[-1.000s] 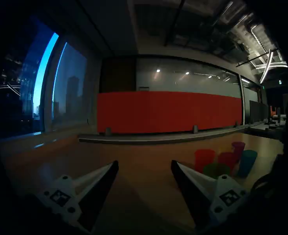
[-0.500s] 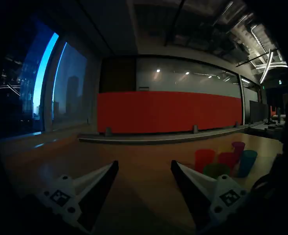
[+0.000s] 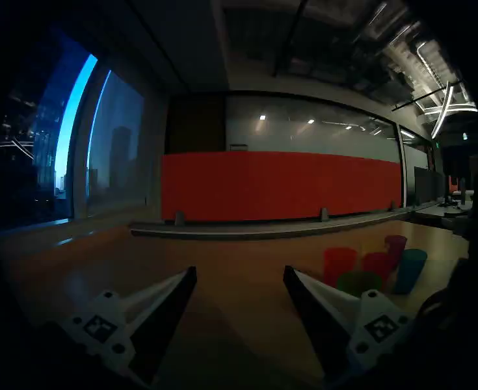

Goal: Pour water

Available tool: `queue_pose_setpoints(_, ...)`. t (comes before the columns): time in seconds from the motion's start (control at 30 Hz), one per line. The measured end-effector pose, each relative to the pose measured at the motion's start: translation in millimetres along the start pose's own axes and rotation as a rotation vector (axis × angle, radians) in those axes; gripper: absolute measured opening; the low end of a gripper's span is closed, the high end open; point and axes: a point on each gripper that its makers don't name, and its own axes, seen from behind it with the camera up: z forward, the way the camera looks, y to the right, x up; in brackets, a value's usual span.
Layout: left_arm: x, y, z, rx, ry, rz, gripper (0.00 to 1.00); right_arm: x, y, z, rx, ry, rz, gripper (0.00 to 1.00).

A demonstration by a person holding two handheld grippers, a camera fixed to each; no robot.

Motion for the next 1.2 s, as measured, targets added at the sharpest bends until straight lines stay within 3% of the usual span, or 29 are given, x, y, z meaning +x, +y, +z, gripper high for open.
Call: queue_pose_setpoints(1.2, 0.0, 0.0, 0.5, 0.000, 0.000, 0.000, 1.00, 4.6, -7.4, -3.3, 0.013, 0.025, 0.009, 1.00)
